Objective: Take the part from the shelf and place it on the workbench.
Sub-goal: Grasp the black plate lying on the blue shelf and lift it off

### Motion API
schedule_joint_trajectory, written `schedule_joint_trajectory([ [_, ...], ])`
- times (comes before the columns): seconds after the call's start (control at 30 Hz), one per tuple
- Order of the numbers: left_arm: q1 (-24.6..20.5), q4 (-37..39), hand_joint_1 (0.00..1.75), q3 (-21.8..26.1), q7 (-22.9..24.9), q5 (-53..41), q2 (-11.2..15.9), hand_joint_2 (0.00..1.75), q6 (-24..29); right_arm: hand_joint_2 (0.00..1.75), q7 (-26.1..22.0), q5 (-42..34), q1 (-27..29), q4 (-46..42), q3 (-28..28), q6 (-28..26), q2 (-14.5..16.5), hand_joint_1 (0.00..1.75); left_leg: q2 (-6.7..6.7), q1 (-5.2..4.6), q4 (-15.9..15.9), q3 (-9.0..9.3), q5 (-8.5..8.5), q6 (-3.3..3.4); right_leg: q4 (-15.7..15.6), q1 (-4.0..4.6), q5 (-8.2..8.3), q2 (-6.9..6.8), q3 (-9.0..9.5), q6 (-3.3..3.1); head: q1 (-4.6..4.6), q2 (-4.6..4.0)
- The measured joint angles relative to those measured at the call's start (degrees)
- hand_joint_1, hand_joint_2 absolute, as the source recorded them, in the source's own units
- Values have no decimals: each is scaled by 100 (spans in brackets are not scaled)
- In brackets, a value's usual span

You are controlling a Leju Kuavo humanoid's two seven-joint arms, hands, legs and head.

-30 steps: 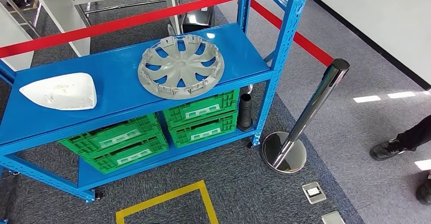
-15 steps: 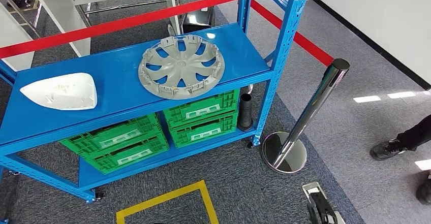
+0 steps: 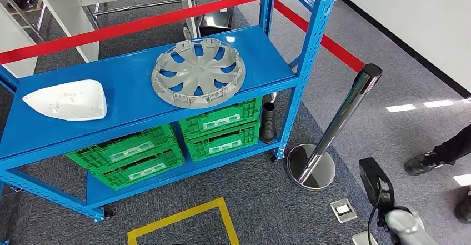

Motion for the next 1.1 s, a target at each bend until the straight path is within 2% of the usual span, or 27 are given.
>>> schedule_joint_trajectory([
  [0.23, -68, 42, 0, -225, -10, 145, -9, 0, 24, 0, 650, 760, -1026, -528, 58, -239, -479, 0, -1, -7, 1, -4, 8, 12, 0, -8, 8, 0, -2, 12, -5, 0],
  [0.47, -116, 75, 0, -405, -8, 170, -22, 0, 22, 0, 995, 1577, -1893, -944, 301, 9, -531, 0, -19, -7, 1, -13, 13, 15, 0, -8, 8, -18, -2, 12, -6, 0],
  [0.7, -151, 95, 0, -543, 17, 176, -28, 0, -7, 0, 1070, 2672, -2527, -1347, 633, 622, -287, 0, -24, -6, 0, -17, 13, 15, 0, -8, 8, -23, -3, 13, -7, 0],
  [0.9, -179, 126, 0, -645, 39, 162, -35, 0, -42, 0, 1096, 3633, -3020, -1736, 983, 1151, 76, 0, -25, -5, 0, -17, 15, 15, 1, -7, 8, -23, -2, 12, -6, 0],
  [1.1, -214, 155, 0, -720, 85, 114, -33, 0, -105, 0, 1115, 4470, -3251, -2069, 1259, 1685, 510, 0, -26, -5, 0, -19, 17, 13, 3, -7, 8, -22, -3, 12, -5, 0],
])
